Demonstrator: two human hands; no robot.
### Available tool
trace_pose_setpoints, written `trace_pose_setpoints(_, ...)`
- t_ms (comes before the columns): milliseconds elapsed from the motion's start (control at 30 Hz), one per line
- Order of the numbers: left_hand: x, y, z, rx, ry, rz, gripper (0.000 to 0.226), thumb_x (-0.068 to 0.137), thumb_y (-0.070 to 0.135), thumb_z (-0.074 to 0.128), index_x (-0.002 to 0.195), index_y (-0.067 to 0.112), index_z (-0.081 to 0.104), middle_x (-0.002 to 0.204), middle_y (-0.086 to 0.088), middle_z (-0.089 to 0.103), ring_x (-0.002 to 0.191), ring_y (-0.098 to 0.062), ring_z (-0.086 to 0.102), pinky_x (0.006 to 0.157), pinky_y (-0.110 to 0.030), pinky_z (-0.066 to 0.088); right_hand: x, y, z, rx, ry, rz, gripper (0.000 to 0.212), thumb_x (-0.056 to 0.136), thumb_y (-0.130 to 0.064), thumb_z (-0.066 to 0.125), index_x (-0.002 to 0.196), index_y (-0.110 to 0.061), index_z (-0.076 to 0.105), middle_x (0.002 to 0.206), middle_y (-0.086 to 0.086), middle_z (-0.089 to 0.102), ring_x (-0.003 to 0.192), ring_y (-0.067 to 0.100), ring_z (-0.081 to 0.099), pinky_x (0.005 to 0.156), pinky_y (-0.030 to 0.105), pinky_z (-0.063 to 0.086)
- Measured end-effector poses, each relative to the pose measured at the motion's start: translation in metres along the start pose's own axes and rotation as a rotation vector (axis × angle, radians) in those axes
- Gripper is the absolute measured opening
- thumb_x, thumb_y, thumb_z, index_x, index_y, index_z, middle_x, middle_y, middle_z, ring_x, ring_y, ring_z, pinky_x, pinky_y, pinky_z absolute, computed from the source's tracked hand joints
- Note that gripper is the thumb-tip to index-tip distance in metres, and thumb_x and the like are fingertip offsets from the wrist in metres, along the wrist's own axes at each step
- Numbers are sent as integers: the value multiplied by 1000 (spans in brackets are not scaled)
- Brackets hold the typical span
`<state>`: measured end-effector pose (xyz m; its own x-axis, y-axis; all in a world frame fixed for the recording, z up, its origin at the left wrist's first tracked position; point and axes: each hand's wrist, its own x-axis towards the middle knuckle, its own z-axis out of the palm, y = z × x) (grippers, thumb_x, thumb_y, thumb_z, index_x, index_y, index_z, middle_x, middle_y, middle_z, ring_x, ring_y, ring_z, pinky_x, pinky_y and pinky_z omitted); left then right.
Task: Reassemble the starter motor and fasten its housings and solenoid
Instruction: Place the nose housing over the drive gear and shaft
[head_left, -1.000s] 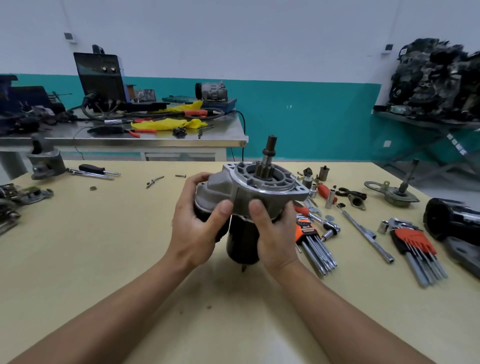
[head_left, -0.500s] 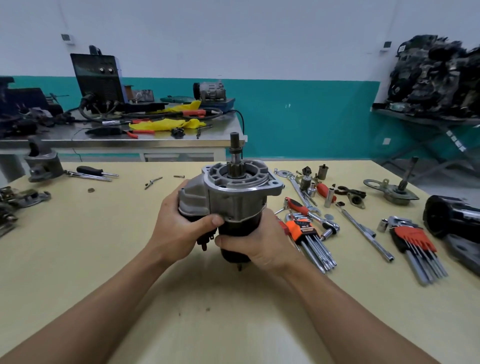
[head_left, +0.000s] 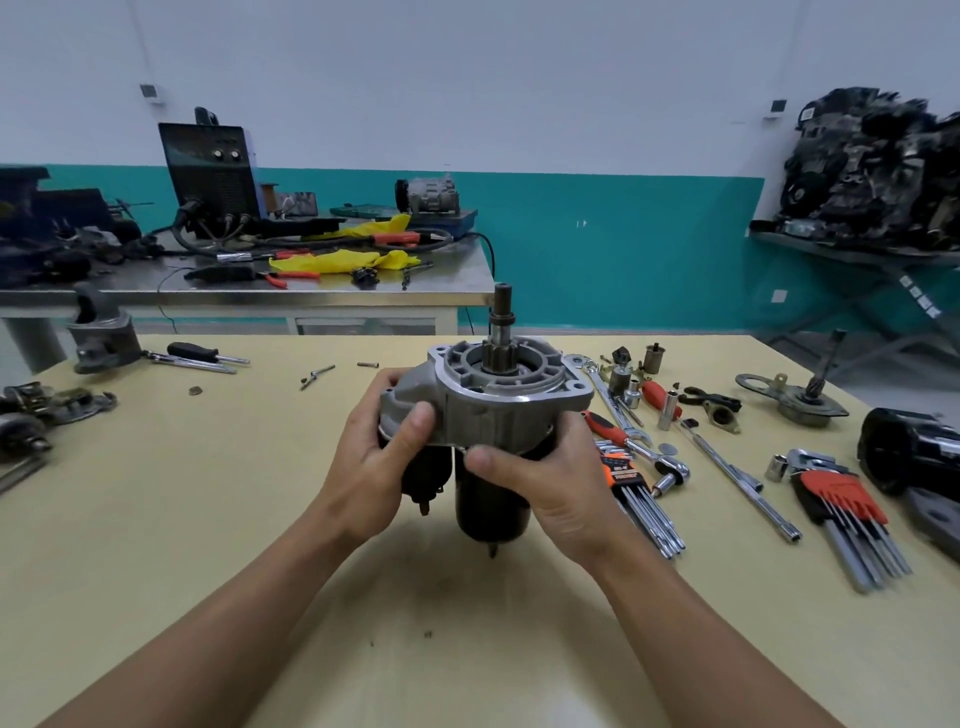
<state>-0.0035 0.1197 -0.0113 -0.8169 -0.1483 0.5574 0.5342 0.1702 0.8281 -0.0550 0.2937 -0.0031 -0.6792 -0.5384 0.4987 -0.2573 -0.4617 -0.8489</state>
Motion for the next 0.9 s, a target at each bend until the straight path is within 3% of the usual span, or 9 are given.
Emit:
trace_pose_setpoints(167, 0, 4, 7, -22, 49, -27, 55, 91, 62, 43, 110, 10, 53, 102, -16, 65, 86, -29, 62, 71, -48, 52, -6, 2, 9, 64, 187, -51, 53, 61, -40, 91, 106, -22, 70, 104, -6, 77, 101, 7, 71, 79, 17, 55)
trace_pose_setpoints(233, 0, 7, 8, -19, 52, -44, 59, 92, 62, 37, 109, 8, 53, 101, -26, 61, 80, -45, 57, 64, -61, 49, -5, 4, 9, 76, 216, -62, 44, 62, -33, 89, 102, -23, 73, 102, -5, 77, 100, 8, 71, 78, 17, 55)
trace_pose_setpoints(300, 2, 9, 8, -23, 61, -76, 63, 91, 65, 36, 109, 8, 53, 99, -32, 58, 75, -51, 54, 53, -67, 46, -4, 6, 10, 72, 242, -78, 34, 64, -30, 82, 98, -28, 76, 99, -7, 77, 97, 6, 72, 76, 16, 55)
trace_pose_setpoints(467, 2, 7, 10, -12, 111, -118, 65, 88, 70, 36, 106, 12, 61, 78, -27, 59, 58, -32, 56, 42, -49, 47, -4, 10, 15, 57, 280, -130, 36, 65, -25, 83, 99, -18, 74, 98, -4, 78, 95, 9, 73, 76, 18, 55)
trace_pose_setpoints(533, 2, 6, 11, -23, 116, -139, 66, 88, 71, 36, 105, 15, 66, 83, -25, 63, 66, -30, 59, 51, -45, 50, -4, 12, 14, 36, 292, -143, 34, 64, -27, 84, 97, -25, 77, 98, -6, 78, 95, 7, 72, 76, 17, 55)
trace_pose_setpoints(667, 4, 5, 11, -192, 69, -312, 65, 89, 71, 27, 105, 32, 77, 108, -6, 76, 100, -19, 71, 90, -41, 52, -4, 11, 13, 16, 295, -145, 38, 62, -32, 85, 98, -38, 77, 101, -8, 77, 99, 8, 72, 79, 18, 54)
trace_pose_setpoints(767, 10, 9, 1, -234, -13, -429, 82, 86, 77, 19, 108, 25, 78, 114, -10, 75, 108, -19, 70, 90, -37, 51, -3, 11, 14, 31, 295, -155, 35, 63, -28, 84, 97, -25, 77, 99, -5, 78, 97, 9, 72, 79, 18, 55)
trace_pose_setpoints(833, 19, 8, -16, 2, 43, -395, 79, 93, 72, 20, 104, 19, 77, 105, -6, 77, 102, -19, 71, 83, -37, 54, -3, 12, 14, 30, 304, -155, 39, 64, -26, 84, 101, -17, 74, 100, -3, 78, 97, 11, 72, 78, 19, 55)
trace_pose_setpoints(900, 27, 2, -42, 391, 204, -305, 49, 101, 52, 40, 90, 18, 74, 87, -2, 75, 84, -20, 70, 71, -35, 54, -4, 12, 13, 25, 297, -150, 39, 63, -27, 84, 101, -21, 75, 102, -4, 77, 99, 11, 72, 79, 19, 55)
